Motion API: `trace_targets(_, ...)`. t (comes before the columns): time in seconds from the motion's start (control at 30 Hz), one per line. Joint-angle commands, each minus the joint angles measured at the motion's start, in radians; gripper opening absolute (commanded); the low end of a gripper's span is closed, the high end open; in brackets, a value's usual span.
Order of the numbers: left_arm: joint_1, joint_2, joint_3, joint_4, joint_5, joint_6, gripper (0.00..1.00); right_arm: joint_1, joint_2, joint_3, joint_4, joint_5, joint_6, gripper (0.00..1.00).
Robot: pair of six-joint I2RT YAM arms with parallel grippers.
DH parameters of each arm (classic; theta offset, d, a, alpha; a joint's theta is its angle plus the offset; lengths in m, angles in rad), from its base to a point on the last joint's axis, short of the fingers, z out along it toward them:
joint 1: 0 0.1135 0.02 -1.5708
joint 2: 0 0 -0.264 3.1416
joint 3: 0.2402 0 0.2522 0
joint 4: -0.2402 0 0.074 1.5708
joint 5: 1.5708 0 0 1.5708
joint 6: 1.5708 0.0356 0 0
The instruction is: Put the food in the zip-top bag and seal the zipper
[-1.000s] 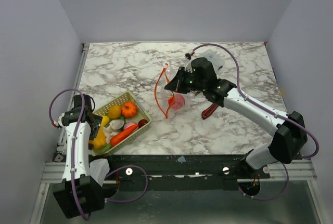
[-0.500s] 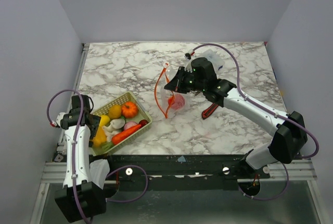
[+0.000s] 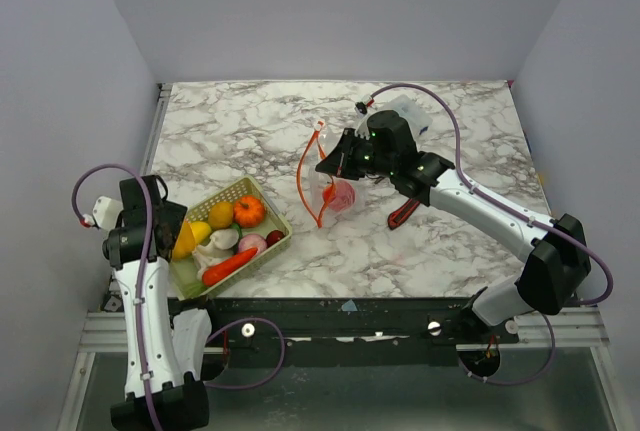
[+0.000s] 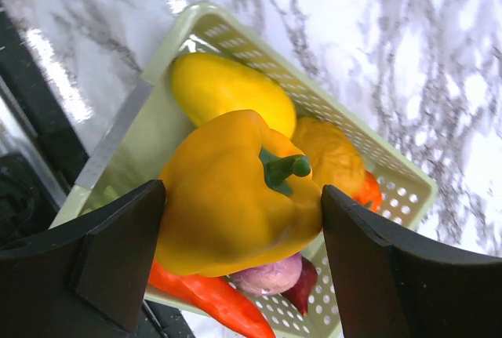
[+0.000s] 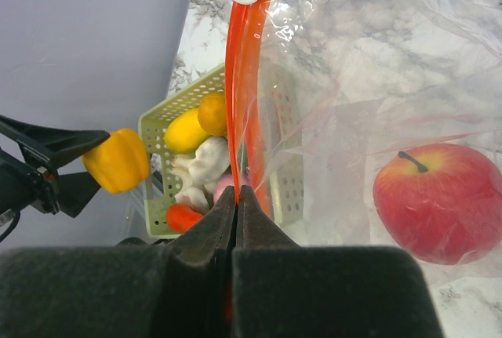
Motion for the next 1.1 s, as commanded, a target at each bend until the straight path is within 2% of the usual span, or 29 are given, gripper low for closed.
trace_targets(0.0, 0.005, -0.039, 0.034, 0.180, 0.217, 0.189, 0.02, -0.009, 0.000, 0.009, -0.001, -0.024, -0.012, 0.00)
trace_targets(0.07, 0.004, -0.067, 0.011, 0.299, 0.399, 0.258, 0.00, -0.007, 0.005, 0.012, -0.001, -0.032, -0.012, 0.00)
trace_targets(0.2, -0.037, -0.078, -0.040, 0.561, 0.782, 0.301, 0.00, -0.007, 0.005, 0.017, -0.002, -0.038, -0.014, 0.00)
trace_targets(0.33, -0.195, -0.041, -0.082, 0.866, 1.070, 0.324, 0.00, -0.008, -0.001, 0.025, -0.002, -0.042, -0.014, 0.00)
trace_targets(0.43, -0.362, 0.006, -0.107, 1.061, 1.170, 0.320, 0.00, -0.008, -0.007, 0.026, -0.002, -0.047, -0.008, 0.00)
trace_targets(0.53, -0.472, 0.061, -0.129, 1.188, 1.179, 0.303, 0.00, -0.007, -0.016, 0.021, 0.014, -0.074, 0.016, 0.00)
trace_targets(0.63, -0.538, 0.110, -0.150, 1.234, 1.140, 0.301, 0.00, -0.008, -0.034, 0.004, 0.059, -0.106, 0.066, 0.00)
trace_targets(0.87, -0.546, 0.070, -0.296, 1.358, 1.013, 0.263, 0.00, -0.007, -0.077, -0.016, 0.156, -0.186, 0.199, 0.00)
trace_targets(1.07, -0.547, 0.096, -0.277, 1.267, 0.924, 0.284, 0.00, -0.007, -0.099, -0.055, 0.286, -0.285, 0.321, 0.00)
